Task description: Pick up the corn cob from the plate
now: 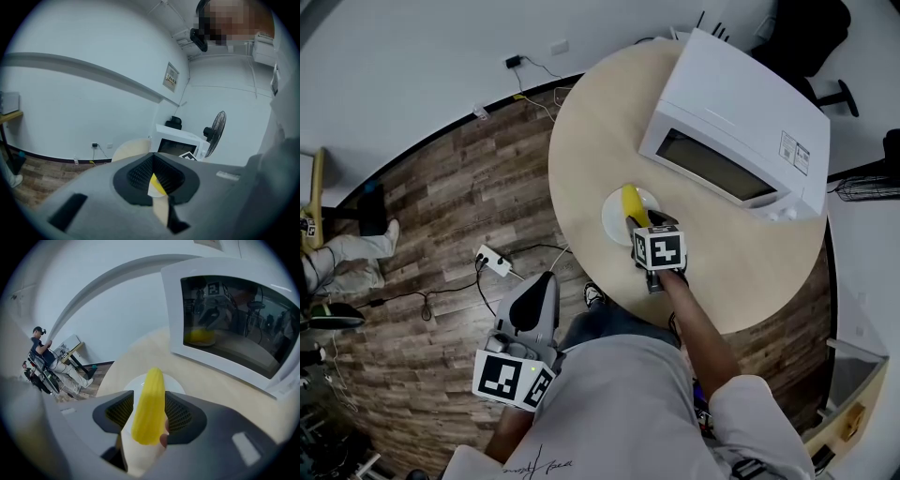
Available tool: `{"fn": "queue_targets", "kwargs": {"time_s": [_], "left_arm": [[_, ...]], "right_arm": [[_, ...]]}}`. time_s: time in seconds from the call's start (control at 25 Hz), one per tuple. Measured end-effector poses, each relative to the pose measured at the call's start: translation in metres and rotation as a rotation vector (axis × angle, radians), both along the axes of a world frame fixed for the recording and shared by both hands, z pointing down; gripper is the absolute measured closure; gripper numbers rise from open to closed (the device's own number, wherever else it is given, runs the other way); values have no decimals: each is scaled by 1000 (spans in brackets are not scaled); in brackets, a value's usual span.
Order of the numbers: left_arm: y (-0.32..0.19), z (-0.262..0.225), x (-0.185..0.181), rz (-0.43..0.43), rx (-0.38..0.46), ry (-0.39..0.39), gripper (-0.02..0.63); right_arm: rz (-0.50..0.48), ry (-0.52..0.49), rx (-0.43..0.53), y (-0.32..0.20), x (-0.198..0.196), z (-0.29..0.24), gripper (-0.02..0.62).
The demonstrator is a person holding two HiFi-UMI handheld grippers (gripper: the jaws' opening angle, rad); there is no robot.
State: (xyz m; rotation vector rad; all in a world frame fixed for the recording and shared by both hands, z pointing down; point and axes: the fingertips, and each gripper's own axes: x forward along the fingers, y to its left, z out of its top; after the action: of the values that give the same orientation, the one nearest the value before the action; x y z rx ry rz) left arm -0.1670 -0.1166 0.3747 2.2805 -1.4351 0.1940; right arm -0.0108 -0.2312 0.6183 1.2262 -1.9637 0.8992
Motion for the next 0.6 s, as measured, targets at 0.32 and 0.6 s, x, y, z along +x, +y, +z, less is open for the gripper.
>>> {"fn": "queue_targets", "kwargs": {"time_s": [0.32,0.6], "left_arm": [[-2,3,-2,-8,-13,6,615],[-3,6,-5,-18,-25,8,615]], "right_arm": [[-8,34,-39,-7,-3,19,330],[-17,45,-55,-12,-5,32,305]]}}
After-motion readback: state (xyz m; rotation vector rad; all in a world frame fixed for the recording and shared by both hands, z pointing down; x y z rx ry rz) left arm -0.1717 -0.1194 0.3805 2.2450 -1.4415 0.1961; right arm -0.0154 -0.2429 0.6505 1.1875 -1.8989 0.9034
